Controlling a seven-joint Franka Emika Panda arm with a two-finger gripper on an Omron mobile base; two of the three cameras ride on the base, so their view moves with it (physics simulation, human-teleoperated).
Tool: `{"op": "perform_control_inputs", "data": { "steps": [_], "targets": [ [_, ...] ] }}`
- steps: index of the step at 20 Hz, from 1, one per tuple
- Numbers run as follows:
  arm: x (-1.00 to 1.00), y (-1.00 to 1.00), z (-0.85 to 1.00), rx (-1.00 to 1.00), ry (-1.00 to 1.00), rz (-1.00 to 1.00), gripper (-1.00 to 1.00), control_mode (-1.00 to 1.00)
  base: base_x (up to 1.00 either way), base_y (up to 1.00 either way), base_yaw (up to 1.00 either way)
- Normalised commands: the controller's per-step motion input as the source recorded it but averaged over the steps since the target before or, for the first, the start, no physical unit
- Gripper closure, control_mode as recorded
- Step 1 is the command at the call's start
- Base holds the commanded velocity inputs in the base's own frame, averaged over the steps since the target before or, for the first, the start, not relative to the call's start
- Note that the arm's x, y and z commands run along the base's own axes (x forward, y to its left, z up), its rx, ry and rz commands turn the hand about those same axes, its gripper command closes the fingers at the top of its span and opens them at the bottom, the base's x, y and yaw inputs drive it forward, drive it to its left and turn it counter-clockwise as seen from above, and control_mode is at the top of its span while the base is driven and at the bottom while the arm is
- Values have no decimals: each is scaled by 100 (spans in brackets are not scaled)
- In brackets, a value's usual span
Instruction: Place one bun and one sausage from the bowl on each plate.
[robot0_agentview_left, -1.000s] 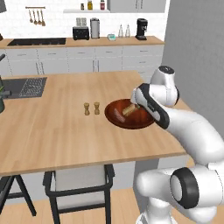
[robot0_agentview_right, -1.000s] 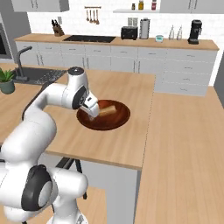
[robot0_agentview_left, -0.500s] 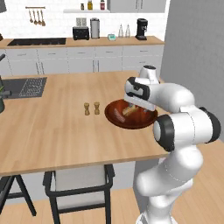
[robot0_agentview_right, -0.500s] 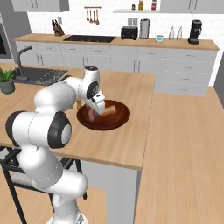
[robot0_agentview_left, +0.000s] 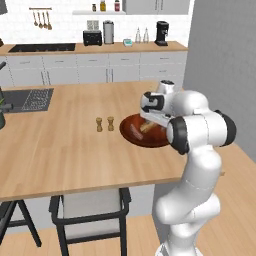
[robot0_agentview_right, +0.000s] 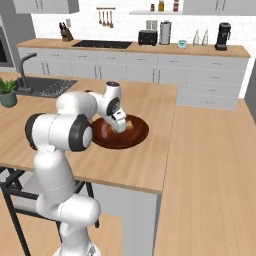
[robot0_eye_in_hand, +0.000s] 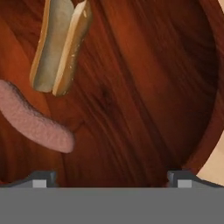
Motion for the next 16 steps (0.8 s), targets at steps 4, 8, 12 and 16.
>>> {"op": "perform_control_inputs", "data": {
  "steps": [4,8,12,16],
  "targets": [
    [39,0,-34,0,-14,-2,-100,-100,0,0,0],
    [61,0,-39,0,-10,-2,-100,-100,0,0,0],
    [68,0,-29,0,-2,-2,-100,-100,0,0,0],
    [73,0,0,0,0,-3,-100,-100,0,0,0]
  ]
}}
